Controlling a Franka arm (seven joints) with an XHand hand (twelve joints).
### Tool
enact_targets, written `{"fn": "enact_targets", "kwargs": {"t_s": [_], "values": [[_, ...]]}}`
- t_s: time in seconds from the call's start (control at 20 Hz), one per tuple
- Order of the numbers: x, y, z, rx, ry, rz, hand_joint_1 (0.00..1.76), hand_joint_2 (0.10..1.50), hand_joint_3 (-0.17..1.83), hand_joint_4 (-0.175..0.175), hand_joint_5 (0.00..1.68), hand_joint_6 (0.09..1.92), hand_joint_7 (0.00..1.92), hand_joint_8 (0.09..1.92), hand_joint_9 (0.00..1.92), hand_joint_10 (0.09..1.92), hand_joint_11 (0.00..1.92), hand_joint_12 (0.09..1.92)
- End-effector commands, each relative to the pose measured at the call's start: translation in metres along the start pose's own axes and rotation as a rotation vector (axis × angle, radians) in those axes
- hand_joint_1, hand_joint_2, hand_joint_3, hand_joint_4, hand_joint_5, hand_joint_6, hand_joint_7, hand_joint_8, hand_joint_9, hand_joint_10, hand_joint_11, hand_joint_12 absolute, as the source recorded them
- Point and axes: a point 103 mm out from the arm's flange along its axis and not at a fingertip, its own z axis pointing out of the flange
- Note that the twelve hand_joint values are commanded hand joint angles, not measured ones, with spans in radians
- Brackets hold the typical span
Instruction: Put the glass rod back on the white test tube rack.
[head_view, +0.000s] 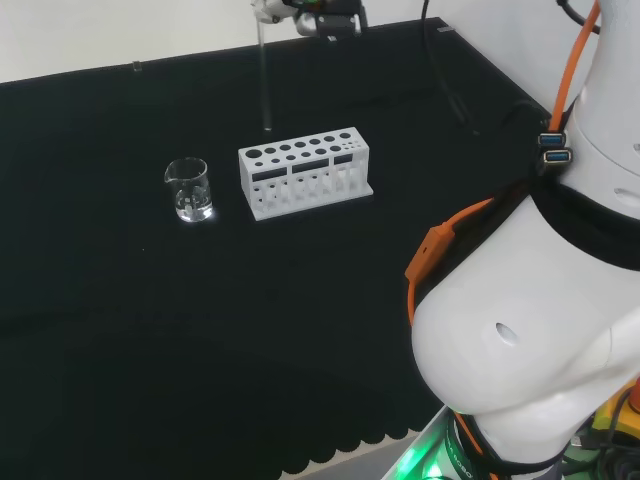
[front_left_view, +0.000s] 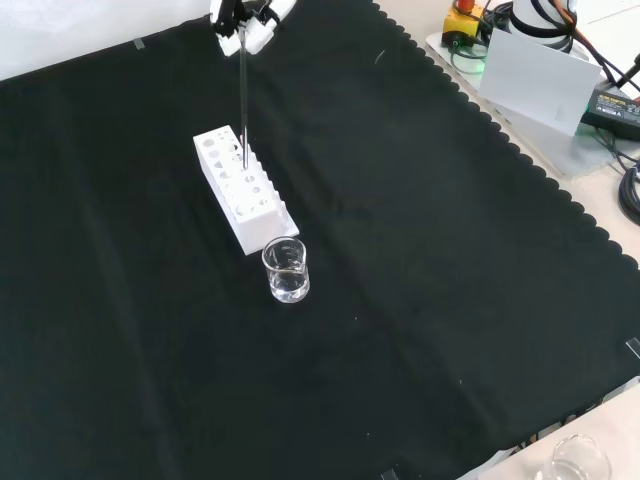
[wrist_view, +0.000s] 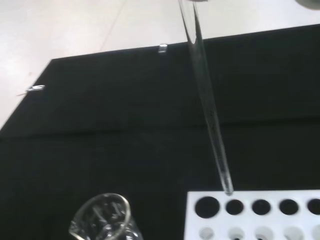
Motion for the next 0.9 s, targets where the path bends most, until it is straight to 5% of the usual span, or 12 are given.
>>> {"fn": "enact_targets", "kwargs": {"t_s": [0.05,0.9], "values": [[-0.021,-0.013,0.006,0.01,-0.02,0.04,1.29,1.1,-0.17,-0.082,1.12,0.74,1.31,0.62,1.66,0.64,1.67,0.72],[-0.009,-0.015,0.005,0.007,-0.008,0.024,1.29,1.1,-0.17,-0.082,1.12,0.74,1.32,0.62,1.66,0.64,1.67,0.72]]}}
